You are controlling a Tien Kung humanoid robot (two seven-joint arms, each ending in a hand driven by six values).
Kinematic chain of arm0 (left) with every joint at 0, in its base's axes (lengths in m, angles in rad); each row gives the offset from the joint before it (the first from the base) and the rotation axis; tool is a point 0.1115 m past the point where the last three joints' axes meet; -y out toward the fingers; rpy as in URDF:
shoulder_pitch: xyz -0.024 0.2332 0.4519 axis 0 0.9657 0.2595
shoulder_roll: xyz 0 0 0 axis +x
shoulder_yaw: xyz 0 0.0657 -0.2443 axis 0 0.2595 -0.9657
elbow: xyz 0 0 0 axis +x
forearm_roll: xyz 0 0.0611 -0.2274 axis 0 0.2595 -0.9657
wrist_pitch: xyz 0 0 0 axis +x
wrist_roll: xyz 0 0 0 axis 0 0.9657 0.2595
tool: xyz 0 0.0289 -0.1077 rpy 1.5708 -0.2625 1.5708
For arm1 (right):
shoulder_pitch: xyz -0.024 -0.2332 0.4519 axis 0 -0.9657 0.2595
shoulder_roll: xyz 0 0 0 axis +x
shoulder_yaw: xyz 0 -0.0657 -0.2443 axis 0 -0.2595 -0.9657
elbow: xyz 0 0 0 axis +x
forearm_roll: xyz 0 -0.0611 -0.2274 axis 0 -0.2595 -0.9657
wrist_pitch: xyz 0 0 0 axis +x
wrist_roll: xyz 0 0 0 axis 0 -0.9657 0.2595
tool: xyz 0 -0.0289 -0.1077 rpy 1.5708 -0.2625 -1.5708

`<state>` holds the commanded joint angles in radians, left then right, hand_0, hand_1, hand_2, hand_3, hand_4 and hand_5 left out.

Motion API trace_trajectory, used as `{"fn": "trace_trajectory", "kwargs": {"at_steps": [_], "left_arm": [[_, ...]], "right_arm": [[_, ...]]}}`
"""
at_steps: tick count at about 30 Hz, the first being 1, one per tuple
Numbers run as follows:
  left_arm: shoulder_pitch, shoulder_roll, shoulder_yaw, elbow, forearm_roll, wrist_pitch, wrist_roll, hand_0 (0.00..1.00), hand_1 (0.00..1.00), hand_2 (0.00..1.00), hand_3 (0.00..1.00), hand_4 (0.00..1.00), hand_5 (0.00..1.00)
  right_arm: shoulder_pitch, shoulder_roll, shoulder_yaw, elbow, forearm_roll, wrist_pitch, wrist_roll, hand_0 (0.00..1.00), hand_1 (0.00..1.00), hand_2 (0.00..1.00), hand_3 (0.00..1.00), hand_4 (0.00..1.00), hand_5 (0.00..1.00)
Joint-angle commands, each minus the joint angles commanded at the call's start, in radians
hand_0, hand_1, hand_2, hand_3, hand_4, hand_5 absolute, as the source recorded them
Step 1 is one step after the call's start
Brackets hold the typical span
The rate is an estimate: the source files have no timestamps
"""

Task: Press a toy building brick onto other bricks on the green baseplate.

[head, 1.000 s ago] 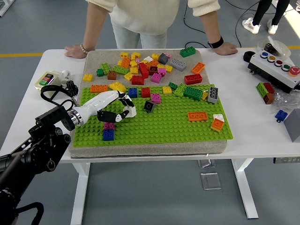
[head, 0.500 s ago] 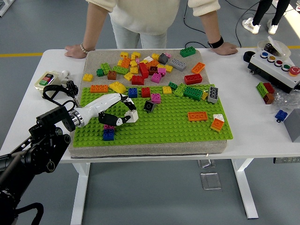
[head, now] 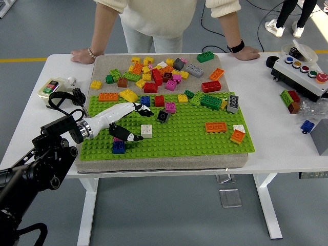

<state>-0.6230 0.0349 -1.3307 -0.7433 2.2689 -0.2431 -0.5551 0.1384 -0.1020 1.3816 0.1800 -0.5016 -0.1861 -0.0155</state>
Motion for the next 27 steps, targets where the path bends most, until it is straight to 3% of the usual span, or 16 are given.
{"fn": "trace_trajectory", "kwargs": {"at_steps": [14,15,20,21,27], "left_arm": [[-0.027,-0.019,0.006,0.090,0.000,0.042,-0.001,0.853,0.768,0.752,0.777,0.919,0.056],[-0.029,-0.020,0.005,0.094,0.000,0.045,-0.001,0.838,0.752,0.721,0.714,0.884,0.062],[-0.033,-0.023,0.004,0.106,0.000,0.051,0.001,0.838,0.752,0.721,0.714,0.884,0.062],[-0.034,-0.024,0.004,0.108,0.000,0.053,0.001,0.824,0.740,0.666,0.646,0.793,0.027],[-0.032,-0.026,0.005,0.114,0.000,0.054,0.003,0.812,0.731,0.649,0.632,0.769,0.014]], "right_arm": [[0.003,0.000,0.001,0.000,0.006,-0.002,0.004,0.733,0.655,0.705,0.591,0.917,0.498],[0.003,0.000,0.001,0.000,0.006,-0.002,0.003,0.733,0.656,0.706,0.591,0.917,0.498],[0.004,-0.001,-0.001,0.000,0.005,-0.003,0.003,0.733,0.656,0.706,0.591,0.917,0.498],[0.004,-0.001,-0.001,0.000,0.004,-0.003,0.003,0.733,0.655,0.706,0.591,0.917,0.498],[0.004,-0.001,0.000,0.000,0.005,-0.003,0.003,0.732,0.656,0.706,0.591,0.917,0.498]]}}
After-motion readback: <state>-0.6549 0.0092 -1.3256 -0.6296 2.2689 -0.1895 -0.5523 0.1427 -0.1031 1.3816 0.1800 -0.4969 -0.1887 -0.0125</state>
